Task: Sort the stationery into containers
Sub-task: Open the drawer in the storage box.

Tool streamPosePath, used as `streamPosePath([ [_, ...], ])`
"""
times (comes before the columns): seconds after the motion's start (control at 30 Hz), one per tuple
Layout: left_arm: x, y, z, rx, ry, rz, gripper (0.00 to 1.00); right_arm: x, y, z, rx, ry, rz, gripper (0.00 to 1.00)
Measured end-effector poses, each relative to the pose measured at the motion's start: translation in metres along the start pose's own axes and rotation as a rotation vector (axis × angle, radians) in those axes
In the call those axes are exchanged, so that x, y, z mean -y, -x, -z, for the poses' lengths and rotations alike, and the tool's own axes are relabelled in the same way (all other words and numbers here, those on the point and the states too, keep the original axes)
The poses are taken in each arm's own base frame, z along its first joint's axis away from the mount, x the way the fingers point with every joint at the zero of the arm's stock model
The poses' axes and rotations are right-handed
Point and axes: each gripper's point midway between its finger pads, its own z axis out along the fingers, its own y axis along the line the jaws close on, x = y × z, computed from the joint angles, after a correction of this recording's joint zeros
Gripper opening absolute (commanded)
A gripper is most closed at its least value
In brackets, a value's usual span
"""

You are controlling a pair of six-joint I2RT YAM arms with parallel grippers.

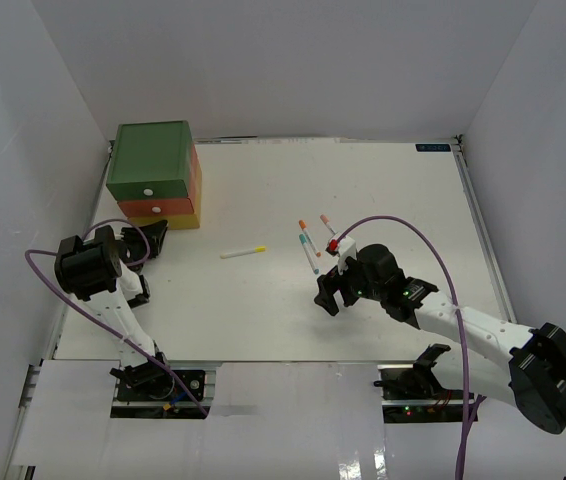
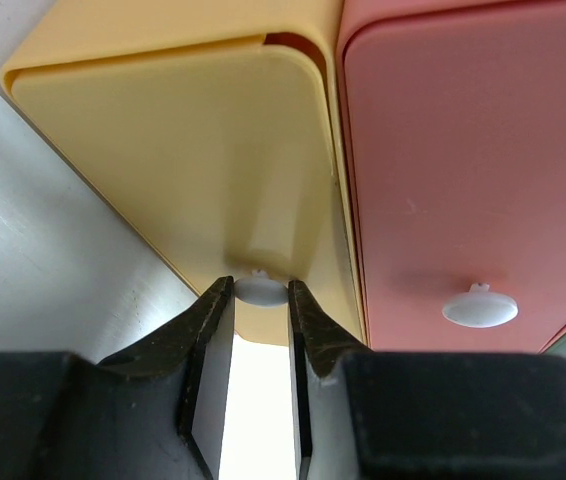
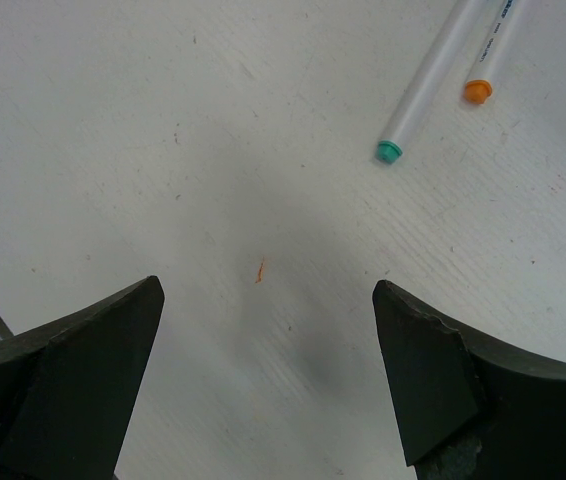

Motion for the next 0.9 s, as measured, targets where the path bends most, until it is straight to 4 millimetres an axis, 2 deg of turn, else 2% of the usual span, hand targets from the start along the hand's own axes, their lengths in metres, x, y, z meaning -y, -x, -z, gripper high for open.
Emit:
streamPosePath([
  [0.17, 0.000, 0.000, 0.000, 0.000, 0.000, 0.001, 0.21, 0.000, -0.001, -0.001, -0.004, 0.000, -0.001, 0.91],
  [0.37, 0.000, -0.001, 0.003, 0.004, 0.004, 0.002, 0.20, 0.000, -0.001, -0.001, -0.004, 0.000, -0.001, 0.91],
  [0.9, -0.009, -0.016, 0.059, 0.032, 0.065, 0.040, 0.21, -0.001, 0.002, 0.001, 0.009, 0.001, 0.002, 0.91],
])
